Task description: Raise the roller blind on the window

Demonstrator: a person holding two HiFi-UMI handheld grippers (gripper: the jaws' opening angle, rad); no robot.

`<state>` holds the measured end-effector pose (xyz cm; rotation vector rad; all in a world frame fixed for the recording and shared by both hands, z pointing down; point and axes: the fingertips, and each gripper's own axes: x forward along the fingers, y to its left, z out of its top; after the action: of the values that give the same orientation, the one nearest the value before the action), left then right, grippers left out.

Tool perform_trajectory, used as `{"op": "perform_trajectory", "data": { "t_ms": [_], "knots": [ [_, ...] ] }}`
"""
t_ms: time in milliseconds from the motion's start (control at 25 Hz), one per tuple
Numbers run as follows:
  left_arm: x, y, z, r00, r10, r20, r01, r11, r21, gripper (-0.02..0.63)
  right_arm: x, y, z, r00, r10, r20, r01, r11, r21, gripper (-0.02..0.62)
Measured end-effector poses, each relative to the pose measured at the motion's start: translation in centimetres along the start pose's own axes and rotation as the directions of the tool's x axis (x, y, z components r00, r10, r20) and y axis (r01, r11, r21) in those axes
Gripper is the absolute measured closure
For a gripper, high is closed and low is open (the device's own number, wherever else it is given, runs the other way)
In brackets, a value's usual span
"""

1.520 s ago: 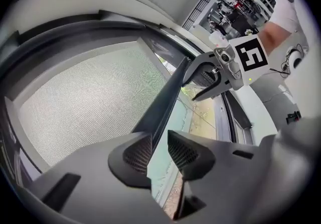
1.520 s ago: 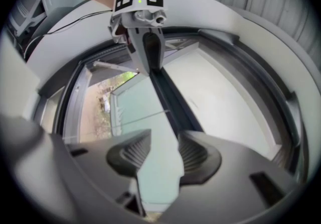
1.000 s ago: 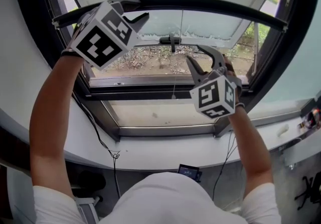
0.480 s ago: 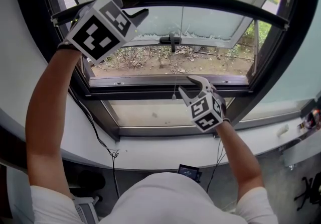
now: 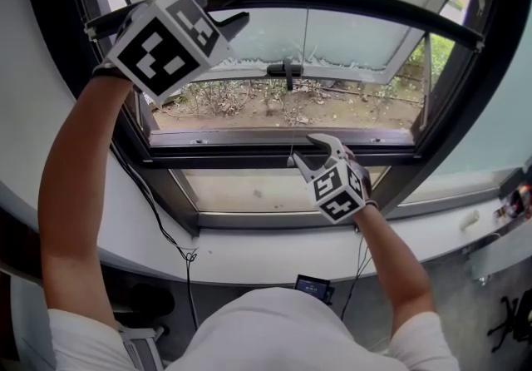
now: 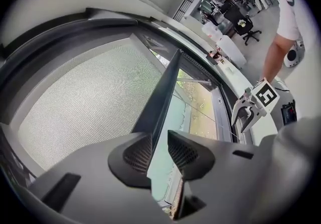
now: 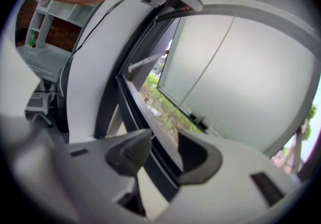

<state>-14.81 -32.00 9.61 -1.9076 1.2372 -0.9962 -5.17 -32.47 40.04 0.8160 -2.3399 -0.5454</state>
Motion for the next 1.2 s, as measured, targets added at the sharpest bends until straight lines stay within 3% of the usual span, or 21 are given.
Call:
{"op": "perform_trajectory", "data": {
  "t_ms": [560,960,1200],
  "knots": [
    [-0.7,2.5,1.4,0.999,0.039,0.009,-0.04,0.999,0.028,0.497,2.3,1.3,0.1,0.998,0.057,-0.002,-0.057,0.995,0.079,0.434],
    [-1.1,3.5,2.2,0.997,0.071,0.025,-0.072,0.996,0.044,0.498,5.8,0.9,-0.8,0.997,0.054,-0.055,-0.046,0.989,0.137,0.44],
    [-0.9,3.7,2.2,0.997,0.075,0.018,-0.076,0.996,0.054,0.498,6.3,1.0,-1.7,0.996,0.055,-0.073,-0.044,0.99,0.135,0.499]
  ]
}}
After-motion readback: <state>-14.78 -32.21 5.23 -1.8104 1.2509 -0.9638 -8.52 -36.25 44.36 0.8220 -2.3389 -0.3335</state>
